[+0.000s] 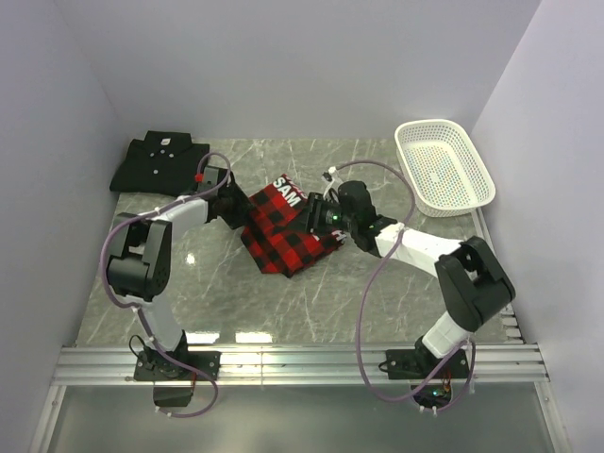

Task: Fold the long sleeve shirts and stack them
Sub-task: Fold the shirt

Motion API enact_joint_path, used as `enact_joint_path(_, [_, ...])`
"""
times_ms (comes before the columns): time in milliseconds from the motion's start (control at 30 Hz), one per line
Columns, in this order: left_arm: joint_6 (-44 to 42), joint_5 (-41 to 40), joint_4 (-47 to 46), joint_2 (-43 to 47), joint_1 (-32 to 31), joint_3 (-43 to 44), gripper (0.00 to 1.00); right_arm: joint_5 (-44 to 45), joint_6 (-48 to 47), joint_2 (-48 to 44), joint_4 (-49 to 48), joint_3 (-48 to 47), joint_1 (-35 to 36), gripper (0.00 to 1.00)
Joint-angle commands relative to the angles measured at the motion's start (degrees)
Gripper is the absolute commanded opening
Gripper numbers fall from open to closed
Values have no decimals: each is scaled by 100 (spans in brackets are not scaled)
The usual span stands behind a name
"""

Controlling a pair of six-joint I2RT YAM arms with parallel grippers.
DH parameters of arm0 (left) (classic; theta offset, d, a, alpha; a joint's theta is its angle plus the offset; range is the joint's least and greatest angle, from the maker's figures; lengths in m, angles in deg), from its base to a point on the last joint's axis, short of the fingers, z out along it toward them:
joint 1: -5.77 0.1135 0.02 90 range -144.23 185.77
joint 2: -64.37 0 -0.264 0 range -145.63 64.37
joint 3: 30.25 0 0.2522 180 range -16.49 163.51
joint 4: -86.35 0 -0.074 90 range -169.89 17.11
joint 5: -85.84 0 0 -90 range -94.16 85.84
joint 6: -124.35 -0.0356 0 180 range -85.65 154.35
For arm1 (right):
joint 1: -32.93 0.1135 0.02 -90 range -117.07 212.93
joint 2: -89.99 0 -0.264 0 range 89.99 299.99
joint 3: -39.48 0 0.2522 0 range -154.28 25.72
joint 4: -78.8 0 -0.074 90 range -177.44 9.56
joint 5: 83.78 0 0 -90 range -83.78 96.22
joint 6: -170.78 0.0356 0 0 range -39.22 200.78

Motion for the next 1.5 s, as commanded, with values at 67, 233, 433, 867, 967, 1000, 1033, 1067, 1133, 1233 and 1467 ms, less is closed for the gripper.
enact_joint_path(67, [158,-90,-214,117,9,-114,45,-469,345,573,-695,-139,27,49])
enact_joint_path(233, [88,-275,-206,250,18,-527,19,-637,425,1197,-598,-86,106,50])
enact_joint_path(433, [0,-512,-83,337,97,-817,11,-953,390,1838,-124,-174,326,49])
enact_joint_path(867, [-167,-899,724,1066,247,-449,39,-735,-479,1016,1098,-727,160,49])
enact_joint_path(967, [-299,-899,892,1286,247,-71,59,-681,-568,453,1239,-973,-86,50])
enact_joint_path(1000, [-360,-899,910,1339,247,104,63,-699,-560,347,1195,-1043,-174,51])
enact_joint_path(1033, [-378,-899,893,1392,238,175,67,-734,-533,198,1143,-1062,-392,51])
enact_joint_path(1067, [-404,-830,858,1462,229,245,68,-769,-403,162,1081,-1079,-499,51])
enact_joint_path(1133, [-439,-523,613,1480,150,447,68,-953,-218,161,730,-1053,-736,51])
enact_joint_path(1233, [-422,73,59,1235,-43,702,61,-1261,186,451,264,-1088,-1053,51])
enact_joint_path(1467, [-150,857,-855,-135,-377,1117,43,-1332,943,1224,-887,-659,-1317,51])
